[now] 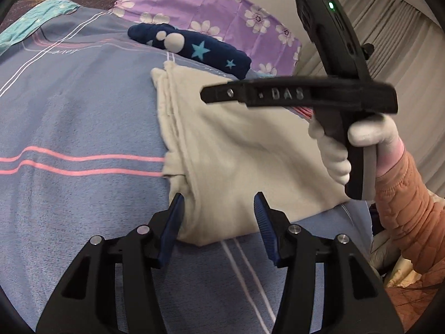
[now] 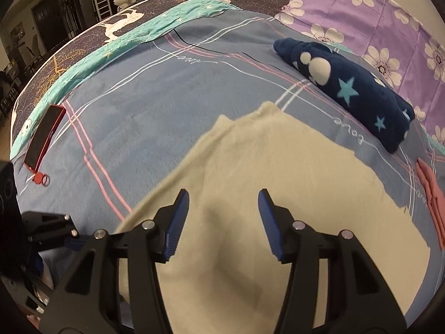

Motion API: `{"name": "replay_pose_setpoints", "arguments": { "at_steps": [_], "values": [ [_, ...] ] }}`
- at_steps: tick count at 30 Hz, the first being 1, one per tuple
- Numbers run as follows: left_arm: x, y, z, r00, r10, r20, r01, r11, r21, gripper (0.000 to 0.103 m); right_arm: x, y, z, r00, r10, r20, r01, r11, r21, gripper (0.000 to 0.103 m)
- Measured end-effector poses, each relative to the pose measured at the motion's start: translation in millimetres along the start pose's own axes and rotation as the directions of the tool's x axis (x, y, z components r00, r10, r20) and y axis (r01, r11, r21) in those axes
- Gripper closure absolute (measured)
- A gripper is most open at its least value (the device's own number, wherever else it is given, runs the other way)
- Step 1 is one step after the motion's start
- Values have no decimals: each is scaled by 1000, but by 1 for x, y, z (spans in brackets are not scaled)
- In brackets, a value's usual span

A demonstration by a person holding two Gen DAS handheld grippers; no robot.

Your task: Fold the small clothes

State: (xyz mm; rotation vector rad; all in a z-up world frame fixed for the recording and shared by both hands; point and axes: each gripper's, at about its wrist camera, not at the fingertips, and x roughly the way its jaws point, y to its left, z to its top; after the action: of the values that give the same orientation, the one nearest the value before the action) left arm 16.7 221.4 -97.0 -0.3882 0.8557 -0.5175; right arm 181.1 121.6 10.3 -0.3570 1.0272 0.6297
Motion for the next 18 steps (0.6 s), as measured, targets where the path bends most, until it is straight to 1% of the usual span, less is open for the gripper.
{"name": "replay_pose_setpoints", "arguments": {
  "at_steps": [2, 3, 4, 5, 7, 9, 12, 13, 14, 15, 16, 17, 18],
  "values": [
    [-1, 1, 0, 1000, -9, -11, 10, 1000, 7, 51, 7, 5, 14, 1000, -8, 1, 8, 1000, -9, 50],
    [1, -2, 0, 999, -30, -28, 31, 999, 23, 58, 12, 8, 21, 1000, -17, 1, 17, 1000, -13, 50],
    [4, -5, 1, 998, -50, -41, 51, 998, 33, 62, 17, 10, 28, 1000, -24, -3, 24, 1000, -13, 50],
    [7, -7, 2, 997, -58, -49, 60, 997, 43, 70, 23, 11, 35, 1000, -26, -11, 26, 1000, -3, 50],
    [9, -12, 4, 997, -59, -60, 62, 997, 55, 71, 36, 14, 50, 999, -34, -35, 35, 999, 25, 50],
    [7, -16, 5, 996, -65, -56, 69, 996, 61, 71, 49, 22, 61, 995, -89, -48, 89, 996, 1, 50],
    [7, -19, 8, 996, -62, -57, 66, 995, 73, 71, 72, 37, 71, 973, -222, -57, 216, 972, -95, 53],
    [7, -19, 9, 996, -63, -61, 68, 995, 72, 71, 79, 41, 73, 966, -251, -62, 242, 962, -123, 60],
    [8, -18, 10, 996, -66, -65, 71, 995, 71, 71, 86, 43, 75, 959, -277, -67, 265, 953, -149, 78],
    [9, -19, 9, 995, -69, -70, 74, 995, 72, 71, 95, 43, 77, 949, -305, -74, 289, 941, -178, 90],
    [10, -19, 10, 995, -68, -74, 74, 994, 76, 71, 101, 42, 78, 943, -323, -82, 303, 933, -195, 99],
    [9, -19, 9, 995, -68, -77, 75, 994, 83, 71, 104, 39, 80, 943, -322, -89, 301, 934, -194, 99],
    [9, -19, 10, 994, -69, -80, 76, 993, 89, 72, 99, 33, 82, 952, -293, -86, 277, 947, -160, 99]
  ]
}}
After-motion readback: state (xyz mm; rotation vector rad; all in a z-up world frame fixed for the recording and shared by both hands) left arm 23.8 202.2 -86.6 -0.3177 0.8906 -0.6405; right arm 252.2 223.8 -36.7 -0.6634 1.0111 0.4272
